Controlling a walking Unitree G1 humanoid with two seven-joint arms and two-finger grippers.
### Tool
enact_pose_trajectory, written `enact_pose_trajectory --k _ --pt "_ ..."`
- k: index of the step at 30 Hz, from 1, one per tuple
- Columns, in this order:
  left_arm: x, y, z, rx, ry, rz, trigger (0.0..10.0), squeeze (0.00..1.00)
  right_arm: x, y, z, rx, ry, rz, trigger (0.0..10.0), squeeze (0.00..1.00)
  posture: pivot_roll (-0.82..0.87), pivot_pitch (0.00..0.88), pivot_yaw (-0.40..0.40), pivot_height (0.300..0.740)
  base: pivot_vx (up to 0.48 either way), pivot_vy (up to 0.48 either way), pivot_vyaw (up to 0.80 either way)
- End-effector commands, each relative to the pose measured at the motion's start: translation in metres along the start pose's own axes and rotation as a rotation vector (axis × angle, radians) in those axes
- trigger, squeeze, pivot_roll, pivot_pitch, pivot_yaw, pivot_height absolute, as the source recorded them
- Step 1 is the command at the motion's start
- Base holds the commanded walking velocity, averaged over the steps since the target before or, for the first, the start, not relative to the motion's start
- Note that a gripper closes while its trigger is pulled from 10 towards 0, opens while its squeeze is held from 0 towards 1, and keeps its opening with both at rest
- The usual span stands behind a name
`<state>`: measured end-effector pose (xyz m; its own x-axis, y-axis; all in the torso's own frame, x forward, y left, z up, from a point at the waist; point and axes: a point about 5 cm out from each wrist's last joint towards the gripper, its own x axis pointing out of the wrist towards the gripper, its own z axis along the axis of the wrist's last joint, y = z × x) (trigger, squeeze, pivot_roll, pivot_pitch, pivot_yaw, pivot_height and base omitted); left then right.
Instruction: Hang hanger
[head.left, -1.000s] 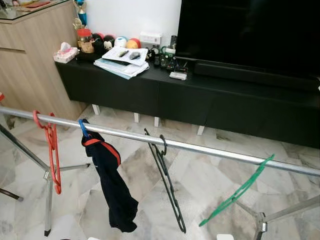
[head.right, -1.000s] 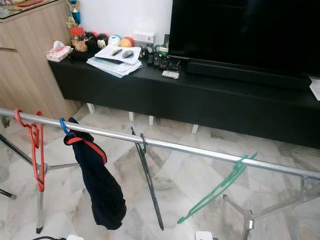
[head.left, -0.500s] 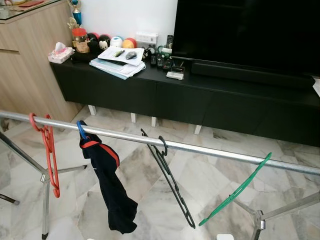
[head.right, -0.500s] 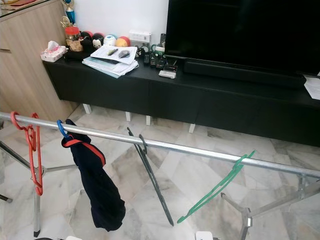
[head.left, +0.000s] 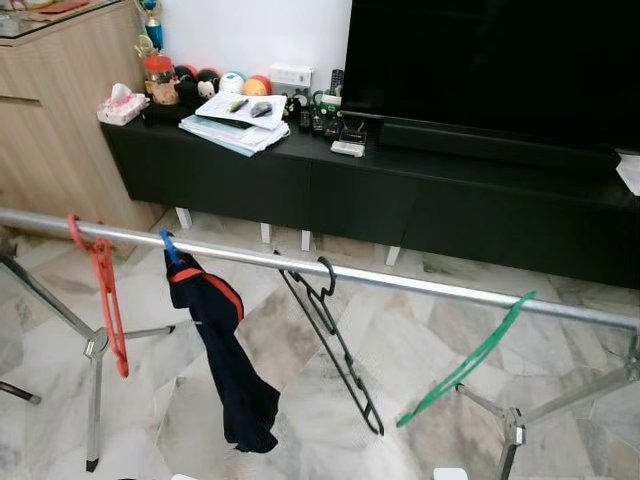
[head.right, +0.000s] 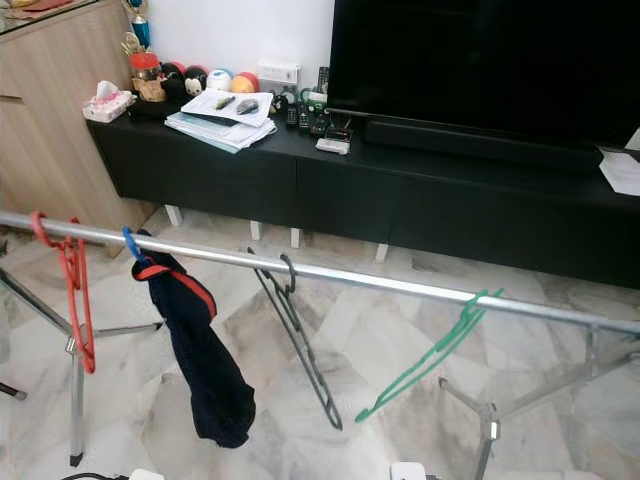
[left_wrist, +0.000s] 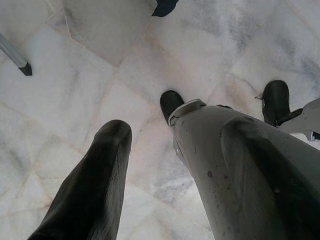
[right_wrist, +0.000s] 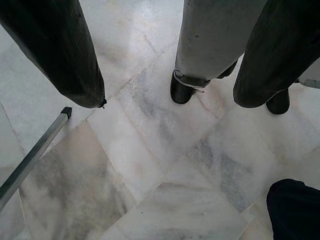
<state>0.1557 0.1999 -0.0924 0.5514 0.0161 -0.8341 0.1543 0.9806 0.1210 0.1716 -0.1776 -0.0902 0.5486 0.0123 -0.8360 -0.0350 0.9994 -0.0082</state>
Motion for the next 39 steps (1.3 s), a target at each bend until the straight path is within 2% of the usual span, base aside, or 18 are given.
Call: enact_pose_trajectory --k 1,23,39 --pt "-0.0053 -0.0109 -0.0272 -0.011 0.101 -0.038 10.0 0.00 -0.0008 -0.0007 -0.0043 0.001 0.014 -0.002 10.0 0.00 -0.03 0.094 -0.060 0.740 -0.289 0.000 0.00" --pt "-0.0051 -0.0109 -0.0266 -0.013 0.100 -0.036 10.0 0.00 -0.0006 -0.0009 -0.0038 -0.003 0.015 -0.002 10.0 0.00 -0.02 0.098 -0.063 0.740 -0.288 0.000 0.00" --pt "-0.0051 -0.0109 -0.0268 -0.015 0.103 -0.037 10.0 0.00 -0.0006 -0.0008 -0.0040 0.005 0.017 -0.002 10.0 0.00 -0.02 0.100 -0.063 0.740 0.000 0.000 0.00"
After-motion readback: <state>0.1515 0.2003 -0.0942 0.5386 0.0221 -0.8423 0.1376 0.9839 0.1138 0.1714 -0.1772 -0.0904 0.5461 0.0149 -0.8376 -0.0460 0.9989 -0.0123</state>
